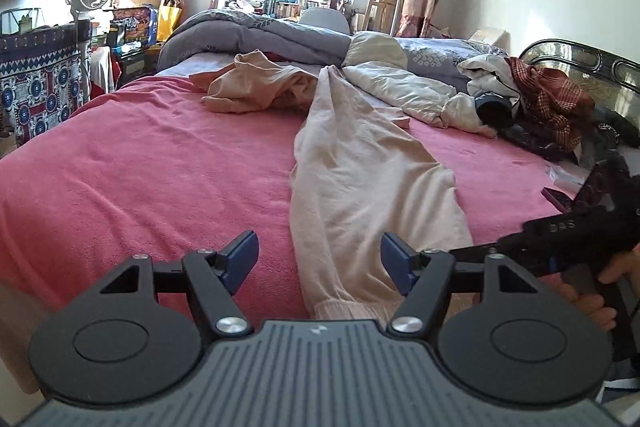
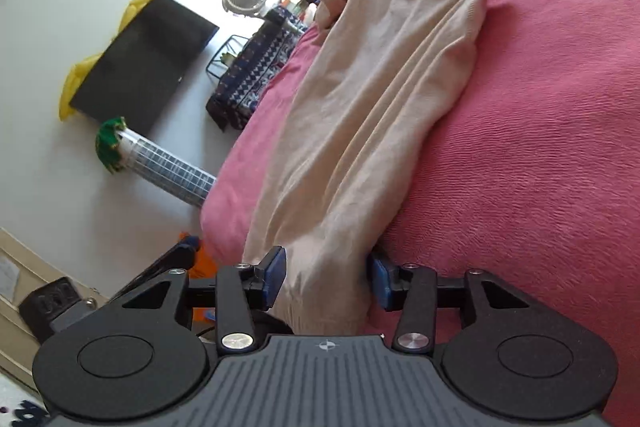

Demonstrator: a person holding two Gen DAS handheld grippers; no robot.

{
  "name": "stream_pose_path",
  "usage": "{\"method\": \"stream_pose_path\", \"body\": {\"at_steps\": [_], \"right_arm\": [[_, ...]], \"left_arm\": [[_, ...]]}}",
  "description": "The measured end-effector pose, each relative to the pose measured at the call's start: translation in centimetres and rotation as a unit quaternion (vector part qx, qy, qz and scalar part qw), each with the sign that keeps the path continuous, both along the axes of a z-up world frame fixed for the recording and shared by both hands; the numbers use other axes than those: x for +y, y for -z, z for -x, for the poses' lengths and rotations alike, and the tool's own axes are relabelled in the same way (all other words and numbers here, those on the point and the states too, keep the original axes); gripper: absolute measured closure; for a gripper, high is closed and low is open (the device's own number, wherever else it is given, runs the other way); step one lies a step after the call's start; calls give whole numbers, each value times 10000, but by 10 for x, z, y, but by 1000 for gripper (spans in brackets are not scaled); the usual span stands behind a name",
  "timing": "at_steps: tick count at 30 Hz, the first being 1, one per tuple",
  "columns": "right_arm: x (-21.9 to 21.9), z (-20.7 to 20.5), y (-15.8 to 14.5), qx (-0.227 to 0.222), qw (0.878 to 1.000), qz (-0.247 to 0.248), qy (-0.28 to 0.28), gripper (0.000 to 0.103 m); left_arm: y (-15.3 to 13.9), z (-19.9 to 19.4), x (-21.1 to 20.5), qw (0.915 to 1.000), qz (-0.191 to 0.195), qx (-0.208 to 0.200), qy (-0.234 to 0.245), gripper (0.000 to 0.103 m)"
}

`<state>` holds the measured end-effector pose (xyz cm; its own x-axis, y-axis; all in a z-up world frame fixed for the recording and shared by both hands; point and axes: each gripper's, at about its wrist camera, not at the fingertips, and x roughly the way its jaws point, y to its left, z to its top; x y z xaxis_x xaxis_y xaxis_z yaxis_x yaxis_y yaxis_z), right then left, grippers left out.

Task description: Fold clothes

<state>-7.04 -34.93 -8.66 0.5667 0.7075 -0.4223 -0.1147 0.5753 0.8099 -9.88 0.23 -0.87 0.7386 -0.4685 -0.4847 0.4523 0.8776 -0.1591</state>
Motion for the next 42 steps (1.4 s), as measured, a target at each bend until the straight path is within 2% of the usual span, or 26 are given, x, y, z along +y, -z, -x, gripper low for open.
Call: {"method": "stream_pose_path", "body": {"at_steps": [3,7,12,14,16,18,21,23,25,30,34,35,36,37,39,41,42], "right_arm": [[3,-9,6,152,9993,-278,198,63],[9,-5,11,469,9980,-240,339,78],[9,2,28,863,9925,-729,477,79],[9,-2,27,975,9909,-794,486,78],[8,-8,24,1172,9874,-937,493,76],[5,-14,21,1442,9816,-1143,520,76],[1,-22,11,1645,9733,-1521,509,77],[-1,-27,3,1730,9684,-1730,493,77],[0,-32,-4,1680,9684,-1783,472,77],[0,-39,-7,1725,9676,-1790,440,77],[-6,-34,-4,1736,9689,-1721,395,77],[-8,-32,-4,1714,9701,-1675,378,77],[-10,-30,-6,1629,9740,-1543,326,77],[-11,-28,-9,1511,9787,-1366,255,76],[-14,-23,-17,1220,9880,-941,82,76],[-19,-13,-29,856,9952,-468,-84,68],[-22,-7,-37,653,9977,-137,-89,61]], "left_arm": [[-1,9,-1,9998,-158,-94,19,34],[-2,22,-8,9980,-493,-282,277,34],[2,31,-20,9951,-705,-330,617,34],[4,36,-29,9919,-944,-428,734,34],[7,43,-41,9853,-1286,-663,907,34],[12,53,-52,9703,-1730,-1032,1337,31],[21,62,-70,9372,-2447,-1479,1998,31],[28,65,-81,9173,-2786,-1702,2281,30],[34,63,-90,9064,-2983,-1892,2316,30],[49,56,-113,8871,-3339,-2317,2187,30],[61,54,-133,8652,-3614,-2736,2143,30],[64,53,-137,8624,-3634,-2779,2169,39],[65,51,-140,8631,-3616,-2770,2182,45],[65,49,-144,8658,-3577,-2731,2188,56],[65,45,-146,8722,-3515,-2641,2144,61],[63,45,-143,8757,-3459,-2640,2091,66],[62,45,-141,8768,-3440,-2661,2053,67]]}}
